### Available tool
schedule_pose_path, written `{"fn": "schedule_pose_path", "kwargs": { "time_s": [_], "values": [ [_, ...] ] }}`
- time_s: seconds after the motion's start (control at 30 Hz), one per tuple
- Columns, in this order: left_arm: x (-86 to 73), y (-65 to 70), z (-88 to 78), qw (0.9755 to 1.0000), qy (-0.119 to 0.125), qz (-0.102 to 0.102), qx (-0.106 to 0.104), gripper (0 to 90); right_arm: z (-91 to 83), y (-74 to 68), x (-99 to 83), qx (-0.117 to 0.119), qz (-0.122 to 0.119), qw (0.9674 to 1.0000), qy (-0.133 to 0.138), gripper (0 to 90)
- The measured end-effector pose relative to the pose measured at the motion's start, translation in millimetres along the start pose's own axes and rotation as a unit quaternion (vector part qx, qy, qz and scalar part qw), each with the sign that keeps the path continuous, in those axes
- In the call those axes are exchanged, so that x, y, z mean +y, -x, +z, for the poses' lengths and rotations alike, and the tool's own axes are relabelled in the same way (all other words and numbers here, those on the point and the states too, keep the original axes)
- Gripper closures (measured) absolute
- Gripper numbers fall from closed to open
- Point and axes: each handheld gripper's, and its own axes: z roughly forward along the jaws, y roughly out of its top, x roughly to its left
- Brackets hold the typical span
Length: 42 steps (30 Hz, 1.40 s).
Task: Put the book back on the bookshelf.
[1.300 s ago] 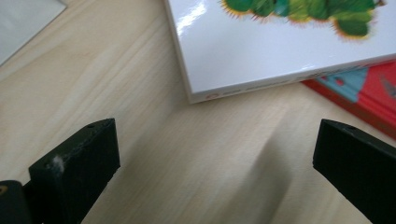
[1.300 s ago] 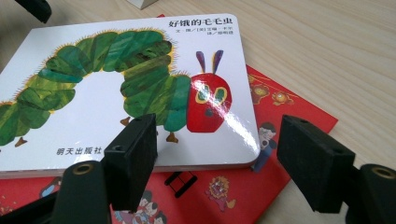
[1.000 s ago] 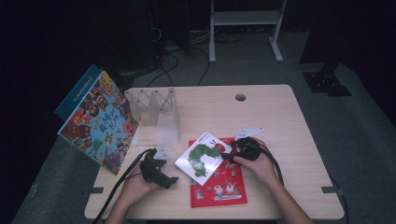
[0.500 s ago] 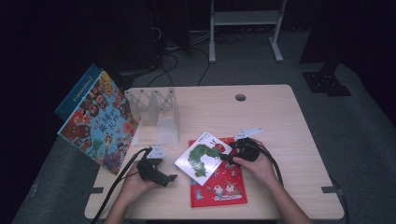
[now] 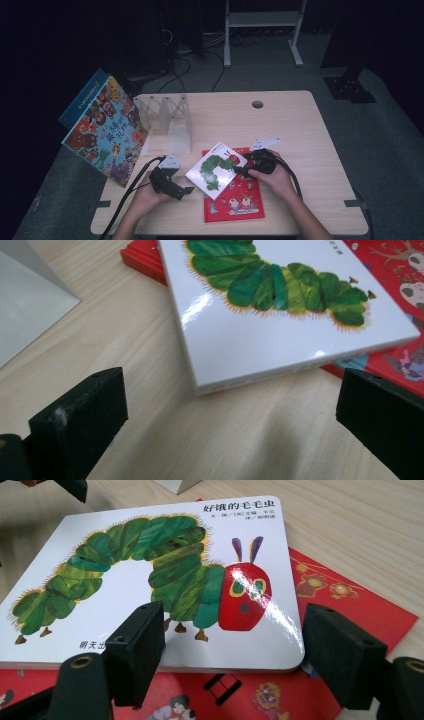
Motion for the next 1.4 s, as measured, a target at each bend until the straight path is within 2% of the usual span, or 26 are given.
{"fn": "schedule_pose_path", "kwargs": {
  "time_s": [0.4,0.67,0.77,0.83,1.03,1.13,1.23,1.4],
  "values": [
    [11.2,-3.6,9.4,0.9999,0.002,0.003,-0.012,0.0,6.9,-9.8,2.5,0.022,-0.019,0.9996,-0.004,24.8],
    [11.8,-1.4,14.1,0.9993,-0.006,-0.007,-0.037,0.0,12.3,-20.4,3.8,0.049,-0.042,0.9979,-0.009,24.7],
    [10.8,-1.6,15.2,0.9989,-0.005,-0.013,-0.044,0.0,11.4,-23.2,4.2,0.045,-0.046,0.9978,-0.011,25.5],
    [10.4,-1.4,15.8,0.9985,-0.007,-0.018,-0.051,0.0,7.4,-24.3,4.0,0.037,-0.052,0.9979,-0.014,30.8],
    [9.5,-1.2,17.1,0.9975,-0.012,-0.026,-0.065,0.0,-13.6,-24.1,-5.8,0.007,-0.045,0.9988,-0.02,48.4],
    [9.5,-2.1,17.7,0.9971,-0.013,-0.03,-0.069,0.0,-20.6,-31.9,-9.7,0.015,-0.056,0.9978,-0.033,59.8],
    [9.6,-2.5,18.5,0.9964,-0.018,-0.036,-0.075,0.0,-22.2,-44.5,-11.8,0.029,-0.065,0.9968,-0.035,69.5],
    [9.6,-2.5,19.4,0.9956,-0.023,-0.042,-0.08,0.0,-16.0,-63.0,-15.1,0.051,-0.081,0.9938,-0.055,78.4]
  ]
}}
